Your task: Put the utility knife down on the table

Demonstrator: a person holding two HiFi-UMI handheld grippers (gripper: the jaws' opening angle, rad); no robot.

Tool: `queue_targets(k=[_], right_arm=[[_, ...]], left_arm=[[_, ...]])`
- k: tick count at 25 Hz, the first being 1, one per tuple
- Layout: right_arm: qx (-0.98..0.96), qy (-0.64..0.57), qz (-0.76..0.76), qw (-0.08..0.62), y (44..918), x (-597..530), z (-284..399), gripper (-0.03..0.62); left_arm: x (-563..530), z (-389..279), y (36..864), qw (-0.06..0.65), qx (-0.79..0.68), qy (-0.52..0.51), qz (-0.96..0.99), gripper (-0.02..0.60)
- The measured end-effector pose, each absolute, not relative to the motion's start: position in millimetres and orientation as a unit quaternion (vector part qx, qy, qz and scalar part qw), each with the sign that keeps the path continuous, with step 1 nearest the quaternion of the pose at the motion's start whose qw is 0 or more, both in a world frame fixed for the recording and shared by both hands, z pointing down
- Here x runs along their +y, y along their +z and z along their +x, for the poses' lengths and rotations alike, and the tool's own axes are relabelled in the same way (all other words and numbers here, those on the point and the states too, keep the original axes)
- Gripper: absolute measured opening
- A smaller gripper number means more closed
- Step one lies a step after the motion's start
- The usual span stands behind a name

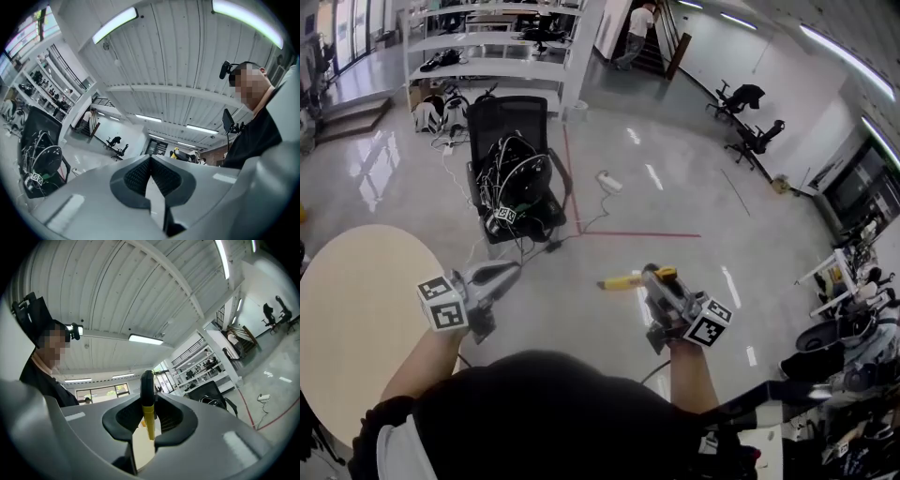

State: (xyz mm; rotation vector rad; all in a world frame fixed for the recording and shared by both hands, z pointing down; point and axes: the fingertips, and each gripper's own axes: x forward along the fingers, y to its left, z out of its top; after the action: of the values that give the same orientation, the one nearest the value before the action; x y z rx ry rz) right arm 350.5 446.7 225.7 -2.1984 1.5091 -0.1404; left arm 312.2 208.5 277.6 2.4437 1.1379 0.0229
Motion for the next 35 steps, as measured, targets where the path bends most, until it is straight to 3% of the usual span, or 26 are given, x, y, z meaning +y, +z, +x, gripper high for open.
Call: queue_targets(k=[9,19,26,35], right_arm=[[0.643,-0.059,-0.725,0.241,212.4,441.9,459.6,0.086],[0.696,-0.085,-0.671,0.243,232.1,397.8,506.1,0.086],[0.733,-0.082,-0.640,0.215,209.7,308.6,468.2,0.086],[0.795,-0.060,-0.585,0.151,175.3,143.1,374.4,0.086]], left_arm=[[220.7,363.9,254.9,0.207,0.309,-0.003,0.928,0.000],[197.6,362.1,269.6,0.210,0.220,0.002,0.953,0.000],[109.2,292.2,245.7,0.185,0.147,-0.041,0.971,0.000],[-34.4,135.7,226.4,0.143,0.026,-0.075,0.987,0.000]])
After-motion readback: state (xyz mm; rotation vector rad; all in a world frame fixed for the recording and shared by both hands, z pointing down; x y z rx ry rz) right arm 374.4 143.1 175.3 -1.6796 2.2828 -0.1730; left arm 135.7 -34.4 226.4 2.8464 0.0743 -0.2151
